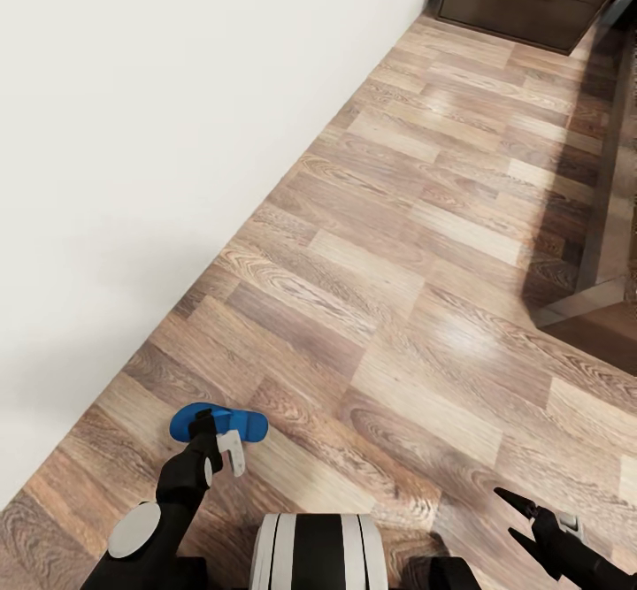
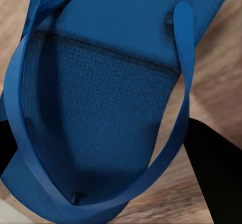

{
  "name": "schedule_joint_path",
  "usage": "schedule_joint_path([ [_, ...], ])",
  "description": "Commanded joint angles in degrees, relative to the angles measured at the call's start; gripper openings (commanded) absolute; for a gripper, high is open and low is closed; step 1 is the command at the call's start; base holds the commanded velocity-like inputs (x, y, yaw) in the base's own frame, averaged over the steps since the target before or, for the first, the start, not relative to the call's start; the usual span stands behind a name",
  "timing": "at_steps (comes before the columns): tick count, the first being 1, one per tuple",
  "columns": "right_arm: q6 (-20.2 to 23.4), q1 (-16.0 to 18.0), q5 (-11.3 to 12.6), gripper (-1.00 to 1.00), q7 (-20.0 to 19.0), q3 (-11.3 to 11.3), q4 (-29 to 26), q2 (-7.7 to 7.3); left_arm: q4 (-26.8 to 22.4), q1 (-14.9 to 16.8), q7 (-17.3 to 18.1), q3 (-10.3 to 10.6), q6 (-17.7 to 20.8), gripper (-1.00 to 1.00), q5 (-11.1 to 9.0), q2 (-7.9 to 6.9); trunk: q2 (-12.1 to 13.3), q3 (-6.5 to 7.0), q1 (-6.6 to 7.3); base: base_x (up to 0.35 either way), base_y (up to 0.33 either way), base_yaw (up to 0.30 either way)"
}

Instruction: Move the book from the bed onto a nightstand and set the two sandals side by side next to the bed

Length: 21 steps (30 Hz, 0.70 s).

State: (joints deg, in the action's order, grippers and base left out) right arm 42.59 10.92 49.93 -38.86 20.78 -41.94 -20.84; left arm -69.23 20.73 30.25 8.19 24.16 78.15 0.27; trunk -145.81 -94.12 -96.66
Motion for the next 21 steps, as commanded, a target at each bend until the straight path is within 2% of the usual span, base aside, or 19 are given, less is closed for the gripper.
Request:
schedule_joint_path([
  [1, 0.35, 0.04, 0.08, 1.0, -0.08, 0.13, 0.01, 0.01, -0.05, 0.02, 0.43, 0.08, 0.18, -1.0, 0.42, 0.0, 0.0, 0.2, 0.03, 0.0, 0.0, 0.0],
  [21, 0.38, 0.01, 0.08, 1.0, -0.08, 0.14, 0.01, 0.01, -0.36, 0.02, -0.1, 0.08, 0.13, -1.0, 0.42, 0.0, 0.27, 4.63, 0.55, 0.0, 0.0, 0.0],
])
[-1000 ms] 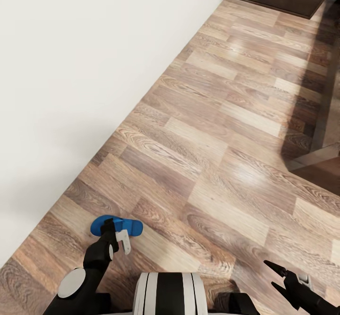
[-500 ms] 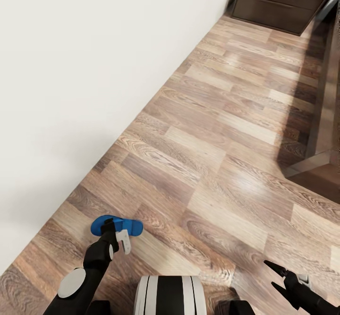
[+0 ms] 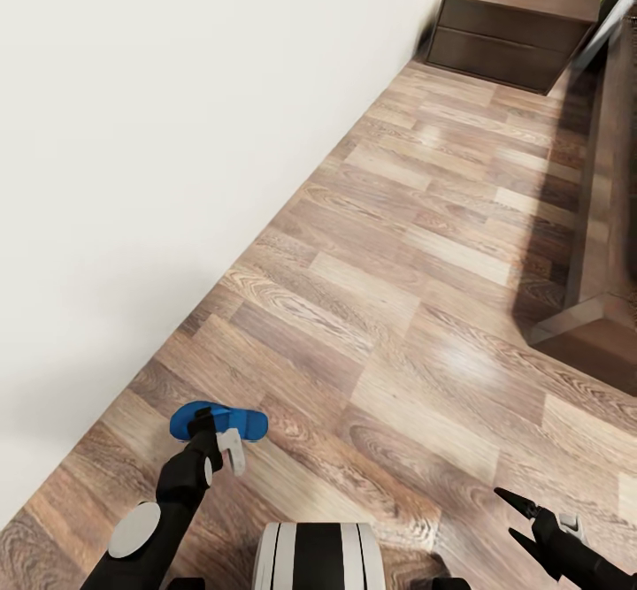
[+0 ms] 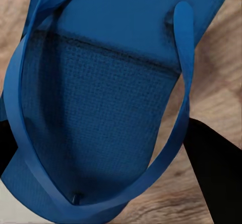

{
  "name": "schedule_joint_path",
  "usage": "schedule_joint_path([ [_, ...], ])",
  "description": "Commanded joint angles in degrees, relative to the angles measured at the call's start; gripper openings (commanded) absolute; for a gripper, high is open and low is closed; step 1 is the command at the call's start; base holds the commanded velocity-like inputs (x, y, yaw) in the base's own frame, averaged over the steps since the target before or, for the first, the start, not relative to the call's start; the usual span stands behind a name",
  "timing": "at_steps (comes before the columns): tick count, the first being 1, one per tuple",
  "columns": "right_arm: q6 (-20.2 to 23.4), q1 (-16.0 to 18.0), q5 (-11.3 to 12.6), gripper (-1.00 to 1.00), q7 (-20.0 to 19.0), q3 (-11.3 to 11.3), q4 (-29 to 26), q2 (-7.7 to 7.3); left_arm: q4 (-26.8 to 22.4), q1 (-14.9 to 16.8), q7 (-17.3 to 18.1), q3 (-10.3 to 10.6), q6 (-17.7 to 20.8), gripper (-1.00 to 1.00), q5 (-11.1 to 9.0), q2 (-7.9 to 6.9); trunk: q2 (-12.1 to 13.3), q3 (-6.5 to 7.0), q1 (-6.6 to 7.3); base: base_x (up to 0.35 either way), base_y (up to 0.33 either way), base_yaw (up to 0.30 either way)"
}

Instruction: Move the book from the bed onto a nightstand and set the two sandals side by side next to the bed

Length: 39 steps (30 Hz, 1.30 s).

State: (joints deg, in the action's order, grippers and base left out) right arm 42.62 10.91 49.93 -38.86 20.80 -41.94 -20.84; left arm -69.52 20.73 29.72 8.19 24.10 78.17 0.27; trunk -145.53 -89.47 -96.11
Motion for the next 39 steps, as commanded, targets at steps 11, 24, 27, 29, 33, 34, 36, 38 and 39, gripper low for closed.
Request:
schedule_joint_path([
  [11, 0.35, 0.04, 0.08, 1.0, -0.08, 0.12, 0.01, 0.01, 0.13, 0.01, -13.6, 0.25, 0.16, -1.0, 0.01, 0.32, 0.14, 2.41, 0.29, 0.0, 0.0, 0.0],
  [24, 0.36, 0.02, 0.08, 1.0, -0.08, 0.12, 0.01, 0.01, -0.29, 0.01, -13.42, 0.15, 0.16, -1.0, -8.26, 4.66, 0.31, 5.29, 0.62, 0.0, 0.0, 0.0],
  [27, 0.36, 0.01, 0.08, 1.0, -0.08, 0.12, 0.01, 0.01, -0.32, 0.01, -13.51, 0.22, 0.16, -1.0, -11.57, 5.29, 0.35, 5.95, 0.7, 0.0, 0.0, 0.0],
  [29, 0.36, 0.04, 0.08, 1.0, -0.08, 0.12, 0.01, 0.01, -0.34, 0.01, -13.58, 0.24, 0.16, -1.0, -12.13, 5.57, 0.38, 6.4, 0.75, 0.0, 0.0, 0.0],
  [33, 0.36, 0.02, 0.08, 1.0, -0.08, 0.12, 0.01, 0.01, -0.7, 0.01, -13.62, 0.25, 0.15, -1.0, -12.42, 5.74, 0.43, 7.28, 0.86, 0.0, 0.0, 0.0],
  [34, 0.36, 0.03, 0.08, 1.0, -0.08, 0.12, 0.01, 0.01, -1.02, 0.01, -13.63, 0.25, 0.15, -1.0, -12.45, 5.76, 0.44, 7.51, 0.88, 0.0, 0.0, 0.0],
  [36, 0.36, 0.02, 0.08, 1.0, -0.08, 0.12, 0.01, 0.01, -1.34, 0.01, -13.64, 0.25, 0.15, -1.0, -12.52, 5.78, 0.47, 7.95, 0.93, 0.0, 0.0, 0.0],
  [38, 0.36, 0.03, 0.08, 1.0, -0.08, 0.12, 0.01, 0.01, -1.59, 0.01, -13.58, 0.25, 0.15, -1.0, -12.58, 5.79, 0.5, 8.39, 0.99, 0.0, 0.0, 0.0],
  [39, 0.36, 0.02, 0.08, 1.0, -0.08, 0.12, 0.01, 0.01, -1.62, 0.01, -13.57, 0.27, 0.15, -1.0, -12.59, 5.79, 0.51, 8.61, 1.01, 0.0, 0.0, 0.0],
])
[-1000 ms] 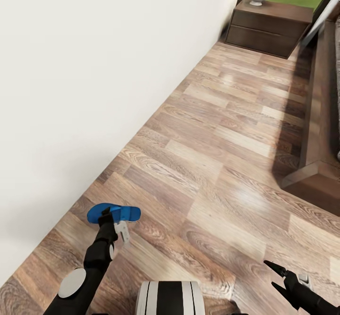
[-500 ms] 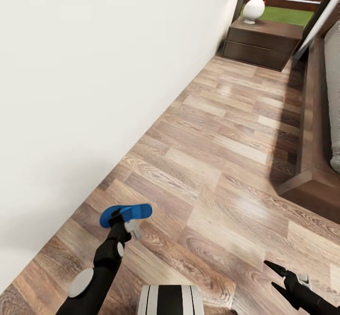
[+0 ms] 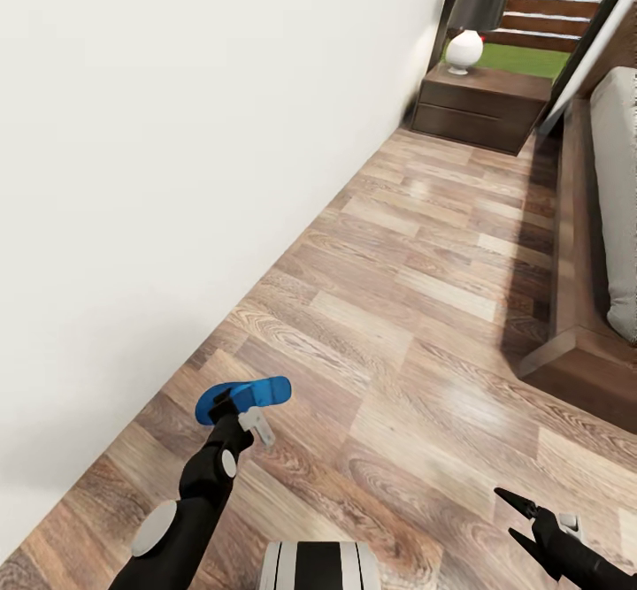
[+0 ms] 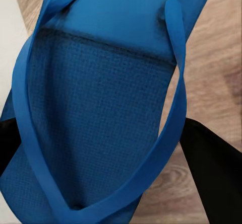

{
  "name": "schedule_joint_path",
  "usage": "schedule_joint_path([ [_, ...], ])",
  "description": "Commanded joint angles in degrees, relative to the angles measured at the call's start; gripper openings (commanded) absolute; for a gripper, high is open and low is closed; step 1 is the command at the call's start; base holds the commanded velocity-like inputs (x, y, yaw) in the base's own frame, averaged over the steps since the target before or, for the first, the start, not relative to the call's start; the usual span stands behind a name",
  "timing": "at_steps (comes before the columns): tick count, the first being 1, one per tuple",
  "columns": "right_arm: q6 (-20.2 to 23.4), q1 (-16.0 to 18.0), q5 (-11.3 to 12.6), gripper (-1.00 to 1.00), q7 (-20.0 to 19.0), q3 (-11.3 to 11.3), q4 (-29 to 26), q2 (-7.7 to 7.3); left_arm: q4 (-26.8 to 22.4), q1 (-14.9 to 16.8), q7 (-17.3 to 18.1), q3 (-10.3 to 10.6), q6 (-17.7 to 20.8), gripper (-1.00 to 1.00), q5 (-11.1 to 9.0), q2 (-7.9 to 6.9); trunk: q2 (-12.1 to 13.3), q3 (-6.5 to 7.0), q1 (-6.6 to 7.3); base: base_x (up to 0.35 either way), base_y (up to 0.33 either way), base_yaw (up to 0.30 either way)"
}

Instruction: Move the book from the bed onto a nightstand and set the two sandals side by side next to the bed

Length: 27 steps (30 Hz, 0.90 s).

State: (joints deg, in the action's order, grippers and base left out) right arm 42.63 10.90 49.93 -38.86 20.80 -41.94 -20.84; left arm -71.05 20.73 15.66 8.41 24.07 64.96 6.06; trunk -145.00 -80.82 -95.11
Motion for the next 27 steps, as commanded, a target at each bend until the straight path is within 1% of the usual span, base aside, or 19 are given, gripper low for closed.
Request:
schedule_joint_path([
  [1, 0.35, 0.04, 0.08, 1.0, -0.08, 0.12, 0.01, 0.01, -0.1, 0.02, 0.5, 0.06, 0.2, -1.0, 0.62, 0.01, 0.0, 0.19, 0.03, 0.0, 0.0, 0.0],
  [10, 0.35, 0.02, 0.08, 1.0, -0.08, 0.12, 0.01, 0.01, -0.19, 0.02, 0.64, 0.05, 0.19, -1.0, 0.43, 0.01, 0.12, 2.18, 0.26, 0.0, 0.0, 0.0],
  [13, 0.35, 0.03, 0.08, 1.0, -0.08, 0.12, 0.01, 0.01, -0.32, 0.02, 0.67, 0.05, 0.19, -1.0, -0.51, 0.32, 0.16, 2.85, 0.34, 0.0, 0.0, 0.0],
  [14, 0.35, 0.03, 0.08, 1.0, -0.08, 0.12, 0.01, 0.01, -0.35, 0.02, 0.68, 0.04, 0.19, -1.0, -1.69, 0.67, 0.17, 3.07, 0.37, 0.0, 0.0, 0.0],
  [15, 0.35, 0.04, 0.08, 1.0, -0.08, 0.12, 0.01, 0.01, -0.38, 0.02, 0.67, 0.06, 0.19, -1.0, -3.33, 0.95, 0.19, 3.29, 0.39, 0.0, 0.0, 0.0],
  [16, 0.35, 0.03, 0.08, 1.0, -0.08, 0.12, 0.01, 0.01, -0.44, 0.02, 0.64, 0.08, 0.17, -1.0, -5.26, 1.15, 0.2, 3.51, 0.42, 0.0, 0.0, 0.0],
  [17, 0.35, 0.01, 0.08, 1.0, -0.08, 0.1, 0.01, 0.01, -0.51, 0.02, 0.62, 0.1, 0.18, -1.0, -8.27, 1.32, 0.21, 3.73, 0.45, 0.0, 0.0, 0.0],
  [18, 0.35, 0.01, 0.08, 1.0, -0.08, 0.08, 0.01, 0.01, -0.53, 0.02, 0.62, 0.11, 0.18, -1.0, -10.07, 1.4, 0.23, 3.96, 0.47, 0.0, 0.0, 0.0],
  [19, 0.35, 0.01, 0.08, 1.0, -0.08, 0.07, 0.01, 0.01, -0.54, 0.02, 0.61, 0.11, 0.18, -1.0, -10.87, 1.44, 0.24, 4.18, 0.5, 0.0, 0.0, 0.0],
  [21, 0.35, 0.0, 0.08, 1.0, -0.08, 0.05, 0.01, 0.01, -0.63, 0.02, 0.61, 0.17, 0.13, -1.0, -13.21, 1.58, 0.27, 4.62, 0.55, 0.0, 0.0, 0.0],
  [24, 0.35, 0.02, 0.08, 1.0, -0.08, 0.04, 0.01, 0.01, -1.41, 0.02, 0.66, 0.23, 0.11, -1.0, -14.84, 1.67, 0.31, 5.28, 0.63, 0.0, 0.0, 0.0],
  [26, 0.35, 0.05, 0.08, 1.0, -0.08, 0.04, 0.01, 0.01, -2.07, 0.02, 0.7, 0.31, 0.11, -1.0, -16.59, 1.77, 0.33, 5.73, 0.68, 0.0, 0.0, 0.0],
  [27, 0.35, 0.03, 0.08, 1.0, -0.08, 0.04, 0.01, 0.01, -2.35, 0.02, 0.7, 0.43, 0.1, -1.0, -18.26, 1.91, 0.35, 5.95, 0.7, 0.0, 0.0, 0.0],
])
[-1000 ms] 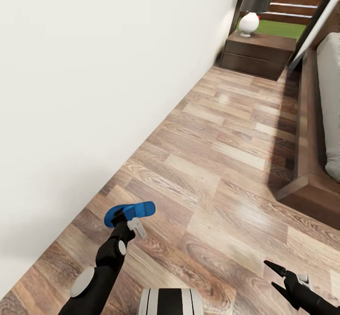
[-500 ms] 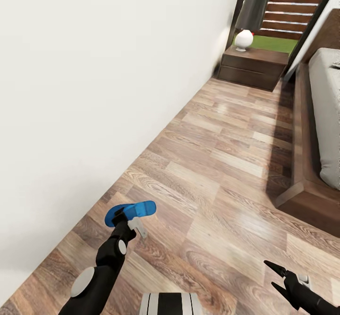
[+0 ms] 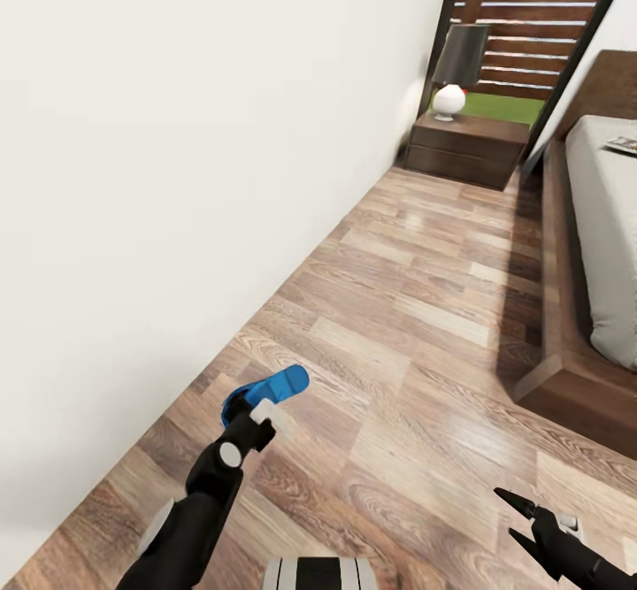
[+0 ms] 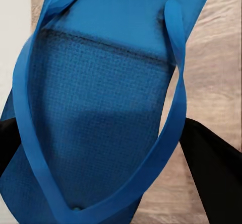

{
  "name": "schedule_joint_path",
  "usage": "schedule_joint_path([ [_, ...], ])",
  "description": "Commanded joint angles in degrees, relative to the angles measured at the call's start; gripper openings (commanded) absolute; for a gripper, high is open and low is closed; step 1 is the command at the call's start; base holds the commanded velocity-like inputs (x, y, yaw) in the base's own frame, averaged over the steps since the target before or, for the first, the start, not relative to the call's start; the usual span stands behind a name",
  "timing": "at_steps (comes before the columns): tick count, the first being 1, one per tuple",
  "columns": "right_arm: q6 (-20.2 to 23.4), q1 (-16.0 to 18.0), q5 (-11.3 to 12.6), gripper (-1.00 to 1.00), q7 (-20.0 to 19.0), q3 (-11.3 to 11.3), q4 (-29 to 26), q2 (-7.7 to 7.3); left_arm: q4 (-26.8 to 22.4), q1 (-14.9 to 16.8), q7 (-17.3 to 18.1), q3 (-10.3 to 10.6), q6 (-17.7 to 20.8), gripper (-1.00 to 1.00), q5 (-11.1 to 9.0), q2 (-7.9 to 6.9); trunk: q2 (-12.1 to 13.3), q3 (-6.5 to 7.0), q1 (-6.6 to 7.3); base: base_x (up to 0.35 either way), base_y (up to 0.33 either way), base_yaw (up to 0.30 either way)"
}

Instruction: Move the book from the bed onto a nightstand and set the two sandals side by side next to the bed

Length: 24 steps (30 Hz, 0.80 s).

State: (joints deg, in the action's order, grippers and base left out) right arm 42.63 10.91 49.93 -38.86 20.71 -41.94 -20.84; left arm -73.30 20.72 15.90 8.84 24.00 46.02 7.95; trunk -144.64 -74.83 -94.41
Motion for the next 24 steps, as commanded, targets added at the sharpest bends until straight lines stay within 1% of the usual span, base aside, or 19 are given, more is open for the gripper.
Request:
schedule_joint_path([
  [1, 0.35, 0.02, 0.08, 1.0, -0.08, 0.12, 0.01, 0.01, -0.2, 0.02, 0.46, 0.1, 0.17, -1.0, -0.28, 0.08, 0.0, 0.19, 0.03, 0.0, 0.0, 0.0],
  [2, 0.35, 0.04, 0.08, 1.0, -0.08, 0.12, 0.01, 0.01, -0.35, 0.02, 0.46, 0.34, 0.17, -1.0, -2.29, 0.13, 0.01, 0.41, 0.06, 0.0, 0.0, 0.0],
  [3, 0.35, 0.05, 0.08, 1.0, -0.08, 0.12, 0.01, 0.01, -0.4, 0.02, 0.46, 0.5, 0.17, -1.0, -3.3, 0.15, 0.03, 0.63, 0.08, 0.0, 0.0, 0.0],
  [4, 0.35, 0.06, 0.08, 1.0, -0.08, 0.12, 0.01, 0.01, -0.51, 0.02, 0.45, 0.9, 0.17, -1.0, -5.2, 0.16, 0.04, 0.85, 0.11, 0.0, 0.0, 0.0],
  [6, 0.35, 0.04, 0.08, 1.0, -0.08, 0.12, 0.01, 0.01, -0.6, 0.02, 0.45, 1.37, 0.17, -1.0, -6.87, 0.15, 0.07, 1.29, 0.16, 0.0, 0.0, 0.0],
  [7, 0.35, 0.04, 0.08, 1.0, -0.08, 0.12, 0.01, 0.01, -0.69, 0.02, 0.48, 1.88, 0.14, -1.0, -9.04, 0.1, 0.08, 1.51, 0.19, 0.0, 0.0, 0.0],
  [9, 0.35, 0.03, 0.08, 1.0, -0.08, 0.12, 0.01, 0.01, -0.71, 0.02, 0.57, 2.19, 0.1, -1.0, -11.92, 0.07, 0.11, 1.96, 0.24, 0.0, 0.0, 0.0],
  [11, 0.35, 0.04, 0.08, 1.0, -0.08, 0.12, 0.01, 0.01, -0.7, 0.02, 0.72, 2.32, 0.09, -1.0, -15.33, 0.01, 0.13, 2.4, 0.29, 0.0, 0.0, 0.0],
  [13, 0.35, 0.02, 0.08, 1.0, -0.08, 0.12, 0.01, 0.01, -0.7, 0.02, 1.88, 2.36, 0.03, -1.0, -18.6, -0.03, 0.16, 2.84, 0.34, 0.0, 0.0, 0.0],
  [14, 0.35, 0.01, 0.08, 1.0, -0.08, 0.12, 0.01, 0.01, -0.7, 0.02, 2.39, 2.35, 0.02, -1.0, -19.28, -0.07, 0.17, 3.07, 0.37, 0.0, 0.0, 0.0],
  [15, 0.35, 0.02, 0.08, 1.0, -0.08, 0.12, 0.01, 0.01, -0.7, 0.02, 3.55, 2.32, 0.01, -1.0, -20.45, -0.15, 0.19, 3.29, 0.39, 0.0, 0.0, 0.0],
  [16, 0.35, 0.04, 0.08, 1.0, -0.08, 0.12, 0.01, 0.01, -0.7, 0.02, 4.2, 2.29, 0.01, -1.0, -20.96, -0.18, 0.2, 3.51, 0.42, 0.0, 0.0, 0.0],
  [19, 0.35, 0.06, 0.08, 1.0, -0.08, 0.12, 0.01, 0.01, -0.67, 0.02, 8.39, 2.03, -0.06, -1.0, -23.41, -0.37, 0.24, 4.17, 0.5, 0.0, 0.0, 0.0],
  [20, 0.35, 0.07, 0.08, 1.0, -0.08, 0.12, 0.01, 0.01, -0.64, 0.02, 10.1, 1.71, -0.08, -1.0, -24.72, -0.55, 0.25, 4.39, 0.52, 0.0, 0.0, 0.0],
  [21, 0.35, 0.05, 0.08, 1.0, -0.08, 0.12, 0.01, 0.01, -0.64, 0.02, 10.6, 1.5, -0.08, -1.0, -25.22, -0.69, 0.27, 4.62, 0.55, 0.0, 0.0, 0.0],
  [22, 0.35, 0.03, 0.08, 1.0, -0.08, 0.12, 0.01, 0.01, -0.63, 0.02, 11.53, 0.97, -0.09, -1.0, -26.39, -1.13, 0.28, 4.84, 0.57, 0.0, 0.0, 0.0],
  [23, 0.35, 0.02, 0.08, 1.0, -0.08, 0.12, 0.01, 0.01, -0.62, 0.02, 11.96, 0.66, -0.09, -1.0, -27.1, -1.38, 0.29, 5.06, 0.6, 0.0, 0.0, 0.0],
  [24, 0.35, 0.01, 0.08, 1.0, -0.08, 0.12, 0.01, 0.01, -0.62, 0.02, 12.86, 0.02, -0.12, -1.0, -28.68, -1.87, 0.31, 5.28, 0.63, 0.0, 0.0, 0.0],
])
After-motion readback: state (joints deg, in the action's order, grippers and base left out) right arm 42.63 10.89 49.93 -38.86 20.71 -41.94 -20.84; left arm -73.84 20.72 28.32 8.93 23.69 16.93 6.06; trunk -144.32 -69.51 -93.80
